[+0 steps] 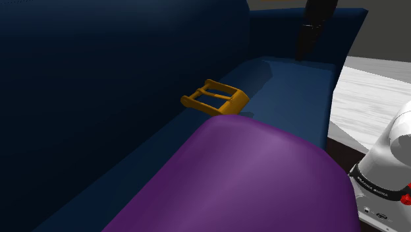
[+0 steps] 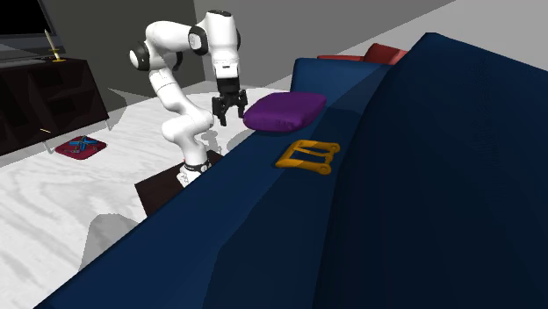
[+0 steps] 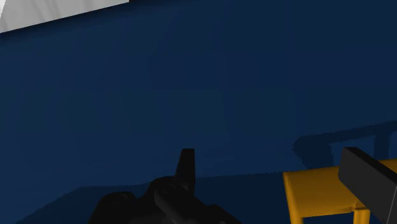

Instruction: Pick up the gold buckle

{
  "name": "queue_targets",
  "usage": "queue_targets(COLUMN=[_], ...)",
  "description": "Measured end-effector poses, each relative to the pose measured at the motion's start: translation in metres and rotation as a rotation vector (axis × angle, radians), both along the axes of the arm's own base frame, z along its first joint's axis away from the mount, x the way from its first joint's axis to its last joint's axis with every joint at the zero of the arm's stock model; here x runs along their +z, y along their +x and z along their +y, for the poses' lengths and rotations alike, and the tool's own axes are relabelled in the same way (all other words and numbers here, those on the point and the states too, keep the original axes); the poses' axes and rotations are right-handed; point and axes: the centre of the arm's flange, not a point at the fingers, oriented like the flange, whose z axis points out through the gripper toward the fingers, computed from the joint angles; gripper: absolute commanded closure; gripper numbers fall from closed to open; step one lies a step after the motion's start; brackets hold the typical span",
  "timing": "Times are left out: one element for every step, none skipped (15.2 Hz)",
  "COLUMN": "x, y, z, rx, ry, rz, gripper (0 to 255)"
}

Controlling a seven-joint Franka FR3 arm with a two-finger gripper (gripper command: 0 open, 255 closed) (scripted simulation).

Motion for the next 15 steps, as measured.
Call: queue_targets(x=[0.000, -0.001, -0.004, -0.006, -0.012, -0.014, -0.019, -0.022, -0.028, -0.035, -0.038, -0.041, -0.047, -0.050, -0.053], y=[0.000, 0.005, 0.011, 0.020, 0.030, 0.039, 0.049, 0.058, 0.067, 0.078, 0.089, 0.097, 0.107, 0.118, 0.126], z=[0.000, 0.003, 0.010, 0.018, 0.022, 0.031, 0.040, 0.049, 0.057, 0.064, 0.073, 0.082, 0.093, 0.100, 0.110], rx=[0.000, 0.003, 0.008, 0.014, 0.021, 0.027, 0.033, 0.040, 0.047, 0.054, 0.060, 0.067, 0.074, 0.081, 0.088], ry=[0.000, -0.001, -0.001, -0.002, -0.004, -0.005, -0.005, -0.007, -0.008, -0.008, -0.009, -0.010, -0.011, -0.012, -0.013], rz=[0.000, 0.002, 0.006, 0.010, 0.015, 0.020, 0.024, 0.029, 0.034, 0.038, 0.043, 0.048, 0.052, 0.057, 0.062], gripper=[0, 0, 0, 0, 0, 0, 0, 0, 0, 0, 0, 0, 0, 0, 0])
